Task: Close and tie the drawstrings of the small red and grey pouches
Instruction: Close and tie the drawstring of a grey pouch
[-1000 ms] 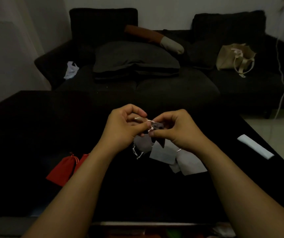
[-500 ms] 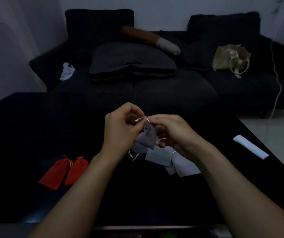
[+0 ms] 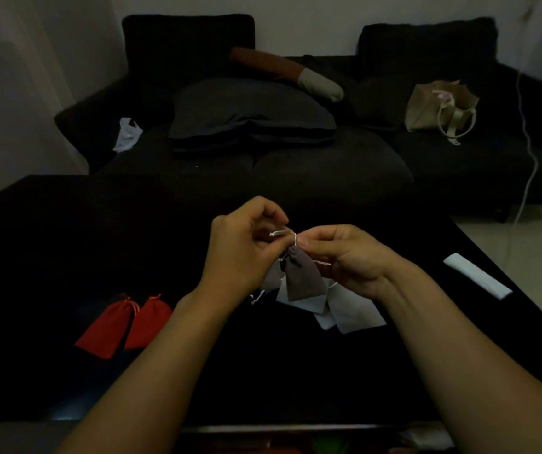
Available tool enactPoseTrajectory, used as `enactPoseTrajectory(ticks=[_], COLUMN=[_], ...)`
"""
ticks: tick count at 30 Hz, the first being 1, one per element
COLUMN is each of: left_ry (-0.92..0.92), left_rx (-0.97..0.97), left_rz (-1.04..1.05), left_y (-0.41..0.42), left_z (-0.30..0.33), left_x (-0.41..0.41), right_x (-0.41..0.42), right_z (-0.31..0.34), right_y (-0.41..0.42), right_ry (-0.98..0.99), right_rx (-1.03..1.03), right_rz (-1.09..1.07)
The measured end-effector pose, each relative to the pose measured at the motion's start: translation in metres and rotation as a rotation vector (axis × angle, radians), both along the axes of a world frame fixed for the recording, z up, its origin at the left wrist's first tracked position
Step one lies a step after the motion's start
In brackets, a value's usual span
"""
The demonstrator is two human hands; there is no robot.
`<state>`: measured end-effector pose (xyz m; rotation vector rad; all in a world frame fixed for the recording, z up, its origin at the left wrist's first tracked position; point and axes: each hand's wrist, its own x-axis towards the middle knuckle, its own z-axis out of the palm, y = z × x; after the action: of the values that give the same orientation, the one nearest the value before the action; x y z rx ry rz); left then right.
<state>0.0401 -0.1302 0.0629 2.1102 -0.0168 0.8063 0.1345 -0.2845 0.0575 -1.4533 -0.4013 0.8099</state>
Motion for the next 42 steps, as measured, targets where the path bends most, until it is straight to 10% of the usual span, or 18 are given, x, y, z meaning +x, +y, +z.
enactPoseTrajectory(ticks=[16, 27, 42], left_ry=[0.246, 0.329, 0.384], left_rx=[-0.274, -0.372, -0.676], left_rz=[-0.179, -0.286, -0.336], left_y=[0.017, 0.024, 0.023], left_z=[0.009, 0.009, 0.005], left_x=[0.001, 0.002, 0.005], right_x=[-0.009, -0.016, -0.021], right_z=[0.002, 0.01, 0.0], right_y=[0.004, 0.009, 0.02], right_ry=[0.127, -0.438, -0.439], right_rx=[0.052, -0.069, 0.018], right_rz=[0.01, 0.052, -0.01])
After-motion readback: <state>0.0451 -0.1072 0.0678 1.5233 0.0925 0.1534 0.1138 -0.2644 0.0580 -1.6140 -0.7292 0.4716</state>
